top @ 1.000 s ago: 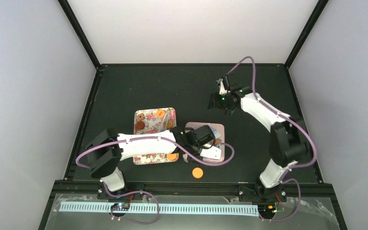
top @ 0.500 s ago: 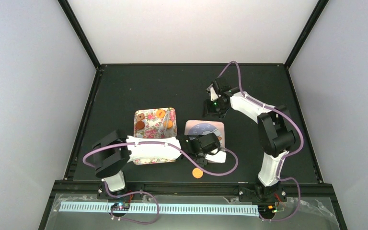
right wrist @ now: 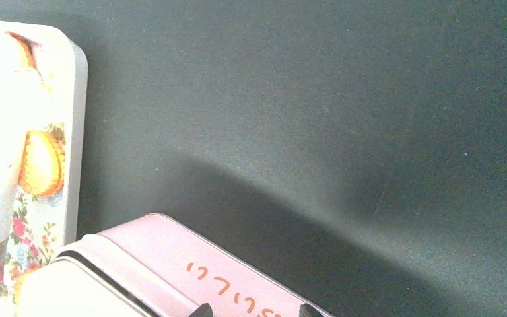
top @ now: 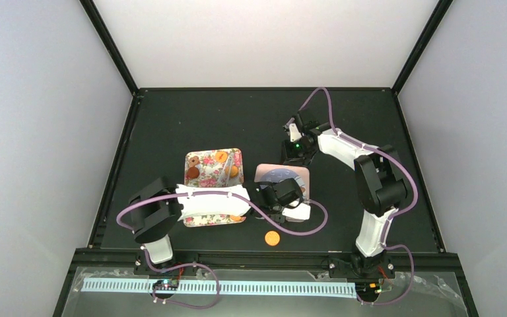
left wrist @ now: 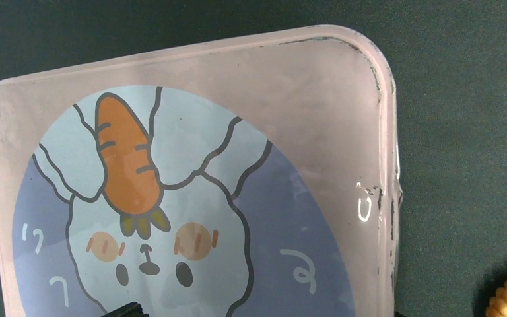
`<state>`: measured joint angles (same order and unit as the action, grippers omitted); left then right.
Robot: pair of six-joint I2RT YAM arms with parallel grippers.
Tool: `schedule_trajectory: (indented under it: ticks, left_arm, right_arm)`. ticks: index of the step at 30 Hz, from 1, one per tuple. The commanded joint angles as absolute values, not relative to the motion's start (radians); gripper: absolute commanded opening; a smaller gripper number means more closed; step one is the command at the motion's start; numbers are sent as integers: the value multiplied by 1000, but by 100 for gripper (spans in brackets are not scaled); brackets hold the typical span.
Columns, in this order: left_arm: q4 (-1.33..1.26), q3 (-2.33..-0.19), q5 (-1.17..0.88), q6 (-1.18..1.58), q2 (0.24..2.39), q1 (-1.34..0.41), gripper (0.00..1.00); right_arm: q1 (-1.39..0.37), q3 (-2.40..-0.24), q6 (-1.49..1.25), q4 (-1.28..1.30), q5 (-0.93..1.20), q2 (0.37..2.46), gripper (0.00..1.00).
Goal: Pack the cookies
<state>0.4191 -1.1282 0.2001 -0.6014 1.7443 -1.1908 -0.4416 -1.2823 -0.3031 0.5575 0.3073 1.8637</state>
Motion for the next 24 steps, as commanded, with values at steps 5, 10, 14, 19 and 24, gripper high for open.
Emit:
schedule_trajectory:
  ticks: [5,10,14,19,24]
  left_arm:
    - [419,-1193,202,-603,1732,-1122,89]
    - [435,-1203,179,-571,1764,-1121,89]
    - [429,-1200,166,-555,1764,-1121,89]
    - [442,-1210,145,-543,1769,-1121,89]
    - [503,-1243,123,-519,1752,-1121,95]
  right_arm:
    - [-446,-1274,-260,639,340,1864,42]
    - [-435,-1359,-317,630,221,1824,65]
    - [-414,-1432,-349,631,111,1756,79]
    - [-398,-1396,-348,632,102,1694,79]
    - [-397,-1225,-376,557,187,1581,69]
